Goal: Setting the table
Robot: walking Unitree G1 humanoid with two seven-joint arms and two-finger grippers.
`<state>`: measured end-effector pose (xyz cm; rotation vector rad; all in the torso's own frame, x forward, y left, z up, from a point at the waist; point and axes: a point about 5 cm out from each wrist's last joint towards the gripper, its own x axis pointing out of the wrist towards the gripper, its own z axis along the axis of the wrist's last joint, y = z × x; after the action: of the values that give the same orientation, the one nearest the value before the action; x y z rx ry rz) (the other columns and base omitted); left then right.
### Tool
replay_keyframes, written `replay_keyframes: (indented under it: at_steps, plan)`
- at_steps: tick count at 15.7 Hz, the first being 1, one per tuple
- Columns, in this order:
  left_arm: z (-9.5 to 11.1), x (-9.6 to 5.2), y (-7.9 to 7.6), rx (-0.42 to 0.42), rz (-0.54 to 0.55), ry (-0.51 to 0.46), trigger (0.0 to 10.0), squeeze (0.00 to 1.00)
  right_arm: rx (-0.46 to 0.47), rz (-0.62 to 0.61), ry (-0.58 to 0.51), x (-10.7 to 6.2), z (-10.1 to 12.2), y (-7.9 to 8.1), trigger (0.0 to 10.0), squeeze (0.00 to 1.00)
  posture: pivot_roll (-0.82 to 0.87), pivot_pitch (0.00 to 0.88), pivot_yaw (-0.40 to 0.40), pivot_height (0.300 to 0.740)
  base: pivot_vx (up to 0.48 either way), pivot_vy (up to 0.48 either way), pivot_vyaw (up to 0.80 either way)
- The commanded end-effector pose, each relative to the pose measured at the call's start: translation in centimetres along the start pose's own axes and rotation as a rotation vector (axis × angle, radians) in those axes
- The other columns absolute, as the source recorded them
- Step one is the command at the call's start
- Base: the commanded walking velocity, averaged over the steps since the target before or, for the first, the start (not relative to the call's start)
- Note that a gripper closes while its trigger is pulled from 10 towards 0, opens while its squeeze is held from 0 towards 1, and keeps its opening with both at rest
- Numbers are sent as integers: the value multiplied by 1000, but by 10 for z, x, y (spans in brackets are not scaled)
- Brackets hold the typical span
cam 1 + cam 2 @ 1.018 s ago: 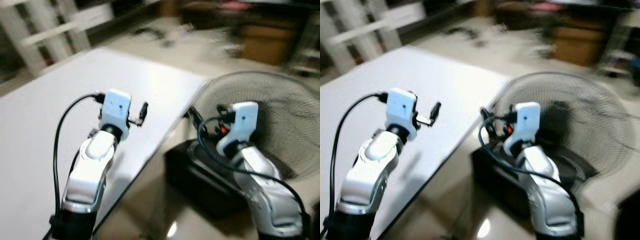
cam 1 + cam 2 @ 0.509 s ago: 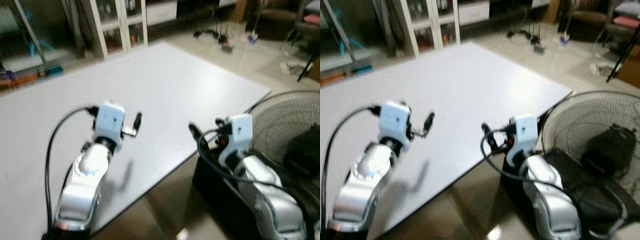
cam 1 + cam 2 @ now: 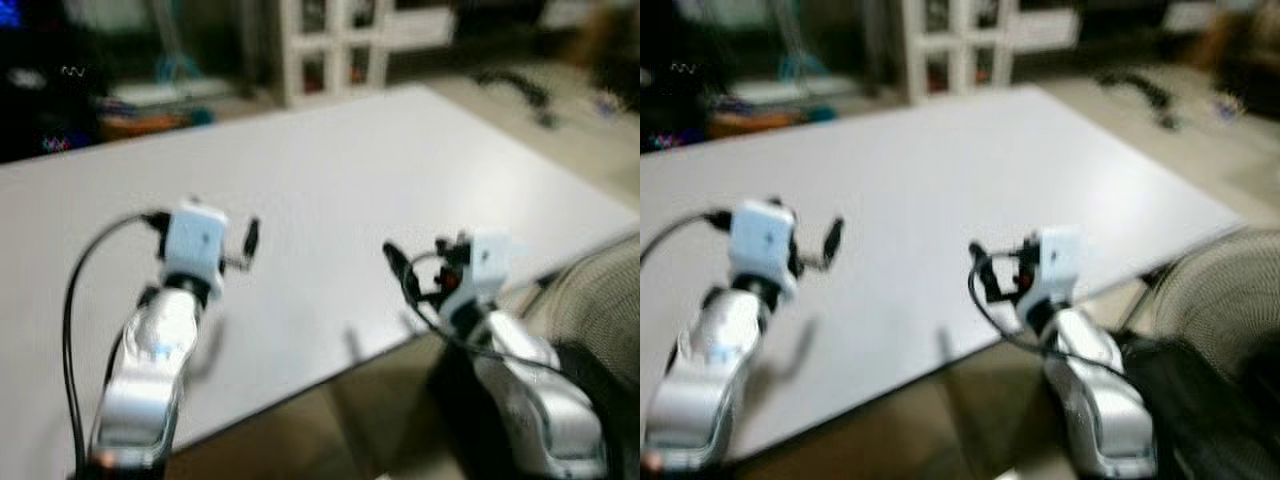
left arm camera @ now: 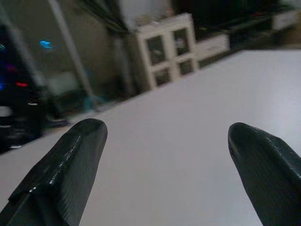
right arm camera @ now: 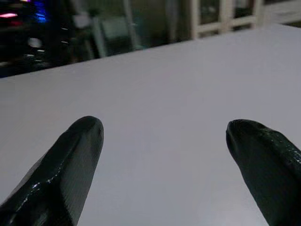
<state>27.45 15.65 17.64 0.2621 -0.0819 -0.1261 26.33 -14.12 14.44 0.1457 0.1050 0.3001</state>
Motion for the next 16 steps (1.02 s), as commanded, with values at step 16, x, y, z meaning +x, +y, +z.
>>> replay_keyframes:
  at_steps: [16]
  plan:
    - [-8, -6, -6, -12, 14, 36, 10000, 0, -8, -18, 20, -3, 0, -4, 10000, 0, -2, 0, -5, 740, 0, 258, 500]
